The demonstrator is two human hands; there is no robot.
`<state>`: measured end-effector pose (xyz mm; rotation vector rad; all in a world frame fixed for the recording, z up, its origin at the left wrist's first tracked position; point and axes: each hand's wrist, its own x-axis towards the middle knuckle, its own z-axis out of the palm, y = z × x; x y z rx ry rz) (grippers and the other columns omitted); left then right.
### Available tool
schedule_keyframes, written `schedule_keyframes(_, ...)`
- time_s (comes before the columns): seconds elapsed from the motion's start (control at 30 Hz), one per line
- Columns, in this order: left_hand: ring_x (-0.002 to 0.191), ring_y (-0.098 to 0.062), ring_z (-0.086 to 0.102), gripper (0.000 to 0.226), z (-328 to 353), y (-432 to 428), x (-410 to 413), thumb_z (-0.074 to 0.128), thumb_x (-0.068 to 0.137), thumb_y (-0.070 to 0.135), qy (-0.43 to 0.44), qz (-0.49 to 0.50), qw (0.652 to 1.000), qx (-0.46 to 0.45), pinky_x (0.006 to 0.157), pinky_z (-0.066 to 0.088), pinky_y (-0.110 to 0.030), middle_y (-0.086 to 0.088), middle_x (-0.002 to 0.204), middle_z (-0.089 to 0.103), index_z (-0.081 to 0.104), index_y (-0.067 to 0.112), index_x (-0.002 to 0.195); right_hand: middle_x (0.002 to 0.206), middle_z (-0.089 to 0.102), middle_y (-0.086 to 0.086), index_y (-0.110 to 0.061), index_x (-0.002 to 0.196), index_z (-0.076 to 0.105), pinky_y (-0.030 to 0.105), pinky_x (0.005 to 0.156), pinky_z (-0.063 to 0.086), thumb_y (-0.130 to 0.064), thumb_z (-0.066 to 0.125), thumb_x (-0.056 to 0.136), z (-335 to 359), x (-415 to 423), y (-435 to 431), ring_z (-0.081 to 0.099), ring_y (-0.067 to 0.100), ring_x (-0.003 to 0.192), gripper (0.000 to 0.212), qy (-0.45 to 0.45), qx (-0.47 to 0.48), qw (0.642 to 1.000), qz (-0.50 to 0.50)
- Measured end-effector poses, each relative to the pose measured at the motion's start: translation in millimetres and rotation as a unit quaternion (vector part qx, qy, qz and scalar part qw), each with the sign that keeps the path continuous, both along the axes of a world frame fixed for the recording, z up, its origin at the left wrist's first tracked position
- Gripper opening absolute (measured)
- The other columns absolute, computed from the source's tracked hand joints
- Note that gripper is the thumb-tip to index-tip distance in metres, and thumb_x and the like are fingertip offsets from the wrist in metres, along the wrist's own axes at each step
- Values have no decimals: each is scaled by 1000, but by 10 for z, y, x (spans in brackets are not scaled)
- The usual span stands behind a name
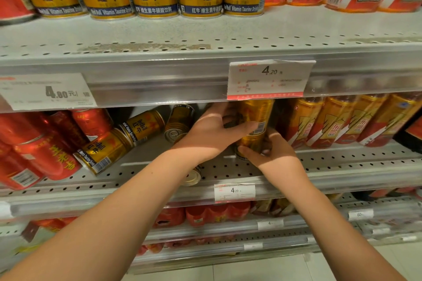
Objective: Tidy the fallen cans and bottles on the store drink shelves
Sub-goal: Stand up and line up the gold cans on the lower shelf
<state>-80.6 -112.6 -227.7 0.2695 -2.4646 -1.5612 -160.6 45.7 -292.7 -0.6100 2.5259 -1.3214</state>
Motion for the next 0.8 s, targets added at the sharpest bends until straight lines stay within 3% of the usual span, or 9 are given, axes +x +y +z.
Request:
schedule_keyframes(0.13,113,-10,58,37,-73,-132,251,73,90,41,8,141,983,-115,94,51,-29,12,119,59,54,35,122,128,65,2,-24,137,49,35,97,49,-45,75,85,138,-36,31,62,25,117,62,1,61,998,-22)
schedule_keyframes(0.2,109,-14,58,32,-138,-280,455,71,91,38,8,207,966,-157,90,52,-33,10,114,57,56,34,119,128,64,6,-21,143,40,34,85,51,-50,72,85,224,101,133,63,30,112,72,23,127,990,-58)
schedule_keyframes(0.27,108,-18,59,33,-198,-438,627,70,91,40,-13,238,955,-174,91,53,-38,8,115,56,57,35,122,100,67,6,-22,138,42,28,59,47,-52,68,87,266,366,247,66,24,82,65,84,169,978,-89)
schedule_keyframes(0.33,107,-20,59,35,-242,-545,736,68,91,47,-54,249,951,-173,90,53,-38,6,119,56,55,36,122,74,55,-3,-20,100,54,24,45,33,-51,62,89,297,633,248,54,11,61,34,138,163,973,-84)
schedule_keyframes(0.4,109,-19,59,43,-307,-597,784,64,89,60,-113,235,949,-178,92,52,-36,6,123,56,53,36,124,76,54,-7,-25,88,54,22,47,34,-52,55,89,312,774,112,52,5,63,27,136,120,982,-47)
schedule_keyframes(0.5,99,-15,61,53,-389,-624,810,52,81,80,-186,214,946,-157,84,50,-33,10,114,62,50,41,116,108,65,-2,-37,131,49,31,67,53,-48,55,94,327,762,-227,64,12,81,38,113,56,992,6)
schedule_keyframes(0.6,89,-1,59,59,-419,-616,826,42,69,91,-210,195,955,-72,80,44,-31,17,104,66,57,44,102,138,52,10,-40,150,29,38,89,48,-53,51,97,345,578,-596,58,32,118,59,111,62,992,-8)
schedule_keyframes(0.7,90,-4,61,57,-419,-587,812,43,67,95,-215,188,958,-31,86,47,-33,19,101,67,58,46,91,144,48,15,-37,153,21,42,91,45,-62,38,98,338,400,-921,54,39,123,63,69,110,991,-18)
schedule_keyframes(0.8,85,-2,60,63,-375,-534,802,44,58,102,-244,171,954,-31,81,47,-30,26,89,63,59,47,85,135,55,14,-28,150,28,38,87,41,-64,36,98,308,314,-1125,57,36,117,63,-7,104,994,-17)
